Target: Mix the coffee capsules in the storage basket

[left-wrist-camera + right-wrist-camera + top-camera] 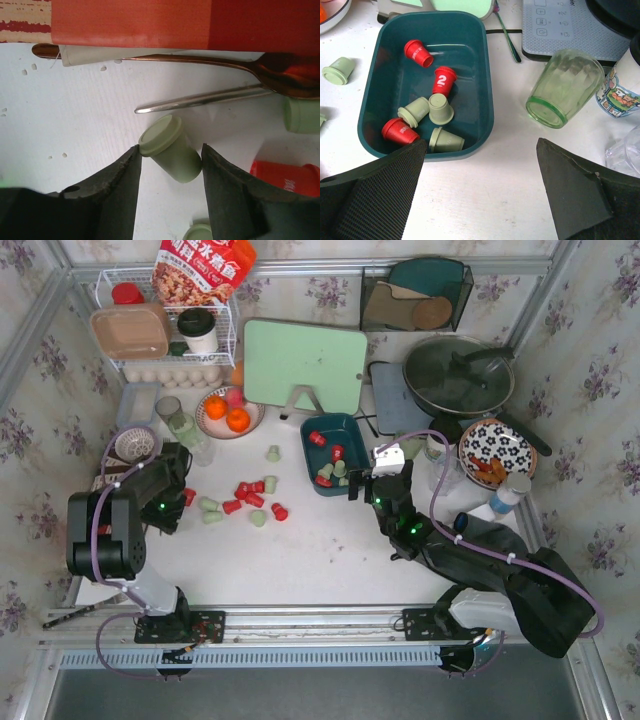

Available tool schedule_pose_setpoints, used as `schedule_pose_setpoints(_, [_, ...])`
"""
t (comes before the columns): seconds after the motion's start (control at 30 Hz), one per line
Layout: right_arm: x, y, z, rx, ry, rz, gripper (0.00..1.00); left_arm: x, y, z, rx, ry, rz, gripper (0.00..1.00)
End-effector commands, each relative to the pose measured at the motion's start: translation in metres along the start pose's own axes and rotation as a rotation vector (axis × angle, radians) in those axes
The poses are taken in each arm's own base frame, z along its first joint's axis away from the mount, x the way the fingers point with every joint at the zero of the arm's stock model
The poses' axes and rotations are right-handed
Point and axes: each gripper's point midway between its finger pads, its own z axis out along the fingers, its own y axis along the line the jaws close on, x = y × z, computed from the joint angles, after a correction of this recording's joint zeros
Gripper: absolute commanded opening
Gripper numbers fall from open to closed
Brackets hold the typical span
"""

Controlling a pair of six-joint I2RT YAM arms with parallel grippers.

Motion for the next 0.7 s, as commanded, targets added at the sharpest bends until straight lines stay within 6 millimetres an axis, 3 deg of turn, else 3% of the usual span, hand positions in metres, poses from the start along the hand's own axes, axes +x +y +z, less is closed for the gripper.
schedule_pose_setpoints(0.0, [-0.008,0.002,0.002,-0.001,-0.025,0.021,1.00,-0.008,0.004,-0.010,0.013,-0.044,0.031,0.51])
schedule_pose_setpoints(0.1, [-0.009,0.002,0.002,-0.001,-0.026,0.021,1.00,-0.013,0.005,-0.019,0.027,-0.088,0.060,0.45])
schedule_pose_setpoints(0.2, [-0.009,0.002,0.001,-0.002,-0.027,0.021,1.00,-0.013,0.007,-0.026,0.041,-0.114,0.081,0.33])
schedule_pose_setpoints(0.3, [-0.009,0.002,0.001,0.000,-0.027,0.021,1.00,-0.009,0.007,-0.032,0.059,-0.119,0.094,0.32])
schedule_pose_setpoints(0.43, [-0.009,0.002,0.001,0.000,-0.026,0.020,1.00,-0.010,0.004,-0.044,0.092,-0.146,0.090,0.41])
schedule_pose_setpoints(0.67, [-0.012,0.002,-0.001,-0.005,-0.033,0.026,1.00,-0.015,-0.009,-0.043,0.105,-0.162,0.126,0.54])
